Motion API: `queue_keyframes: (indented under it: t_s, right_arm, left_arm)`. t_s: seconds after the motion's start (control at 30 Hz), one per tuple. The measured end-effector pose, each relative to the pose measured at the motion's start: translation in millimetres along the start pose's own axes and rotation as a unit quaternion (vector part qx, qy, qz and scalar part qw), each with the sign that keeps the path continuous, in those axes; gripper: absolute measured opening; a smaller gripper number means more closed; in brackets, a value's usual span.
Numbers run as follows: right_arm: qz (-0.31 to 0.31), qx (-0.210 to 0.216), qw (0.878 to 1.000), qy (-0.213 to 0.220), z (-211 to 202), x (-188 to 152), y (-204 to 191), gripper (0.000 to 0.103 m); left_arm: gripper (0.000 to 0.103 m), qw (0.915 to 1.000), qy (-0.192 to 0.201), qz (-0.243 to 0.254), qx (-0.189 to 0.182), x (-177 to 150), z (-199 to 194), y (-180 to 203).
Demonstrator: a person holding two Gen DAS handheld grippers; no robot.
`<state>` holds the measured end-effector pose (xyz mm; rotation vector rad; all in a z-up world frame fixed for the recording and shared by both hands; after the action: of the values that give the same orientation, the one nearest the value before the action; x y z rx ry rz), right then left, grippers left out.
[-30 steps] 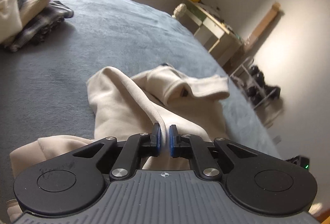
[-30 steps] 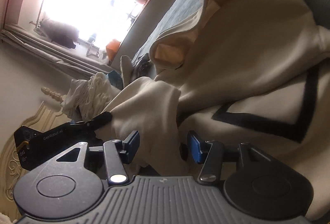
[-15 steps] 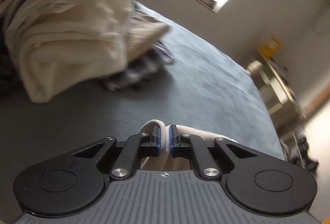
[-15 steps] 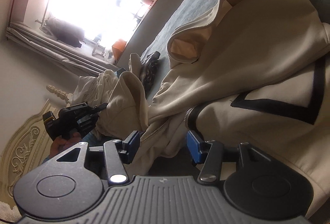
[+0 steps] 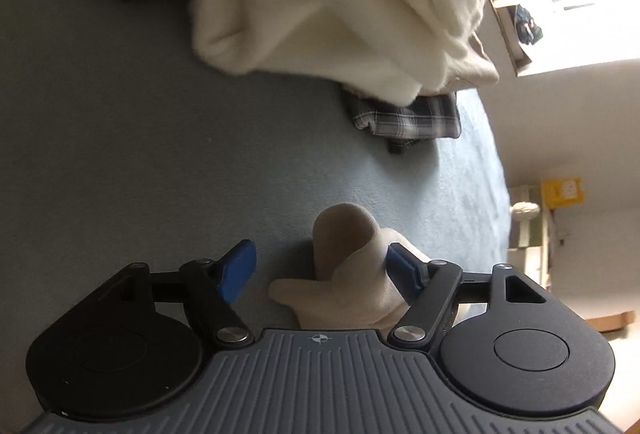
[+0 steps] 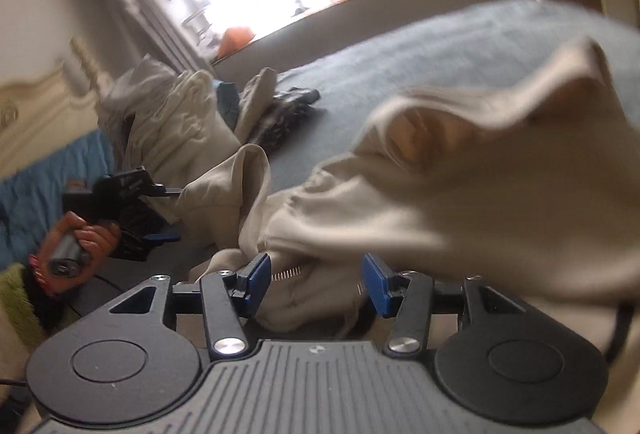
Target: Fold clothes
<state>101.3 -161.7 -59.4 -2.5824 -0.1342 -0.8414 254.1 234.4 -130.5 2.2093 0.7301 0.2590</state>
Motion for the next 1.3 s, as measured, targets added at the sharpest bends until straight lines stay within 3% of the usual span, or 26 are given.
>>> queue_keyframes:
  t_s: [0.13, 0.3, 0.37, 0.47, 0.6, 0.7, 0.77, 0.97, 1.17, 1.23, 1.3]
  right_arm:
    - [-0.088, -0.048, 0.995, -0.025, 44, 20, -24, 0.054]
    - [-0.14, -0.085, 0.984, -0.071, 94, 23, -33, 0.05]
    - [-0.129, -0.085, 0.985, -0.072, 97, 23, -31, 0.027]
    - [-0.107, -0.082, 0.989, -0.054, 89, 25, -30, 0.01]
    - [-0.056, -0.067, 0.996, -0.005, 55, 31, -23, 0.008]
    - [0.008, -0.034, 0.998, 0.044, 17, 34, -6, 0.008]
    - [0.055, -0.015, 0.996, 0.074, -7, 33, 11, 0.008]
    - [0.153, -0.01, 0.977, 0.151, -69, 13, 62, 0.008]
    - [0.214, -0.034, 0.956, 0.199, -121, -24, 107, 0.007]
    - [0.227, -0.052, 0.949, 0.214, -141, -38, 122, 0.007]
    - [0.243, -0.071, 0.94, 0.23, -163, -53, 138, 0.007]
  left_arm:
    - [0.072, 0.9997, 0.017, 0.014, -0.006, -3, -21, -5]
    - [0.072, 0.998, 0.031, 0.055, 0.001, -16, -41, -2]
    - [0.072, 0.9932, 0.019, 0.114, 0.012, -35, -37, 12]
    - [0.072, 0.9789, 0.001, 0.202, 0.03, -63, -32, 34]
    - [0.072, 0.9468, -0.023, 0.317, 0.053, -102, -24, 62]
    - [0.073, 0.9228, -0.028, 0.376, 0.079, -132, -9, 72]
    - [0.079, 0.9054, -0.029, 0.412, 0.097, -153, 1, 77]
    - [0.084, 0.8427, -0.034, 0.516, 0.151, -214, 33, 94]
    - [0.084, 0.7652, -0.038, 0.61, 0.202, -274, 65, 110]
    - [0.084, 0.7495, -0.027, 0.623, 0.221, -280, 72, 114]
    - [0.084, 0.7427, -0.014, 0.626, 0.238, -282, 77, 117]
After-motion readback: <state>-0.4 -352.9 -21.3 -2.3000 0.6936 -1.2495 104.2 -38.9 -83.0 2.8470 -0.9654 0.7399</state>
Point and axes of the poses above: each gripper's, at about its wrist camera, not at the fingertips, and z roughly the way its jaws point, y to its right, x to its top, the point moved 4 cm from there along z, roughly the way its jaws point, and after that the axes turned 14 degrees about -y, right-handed, at the moved point
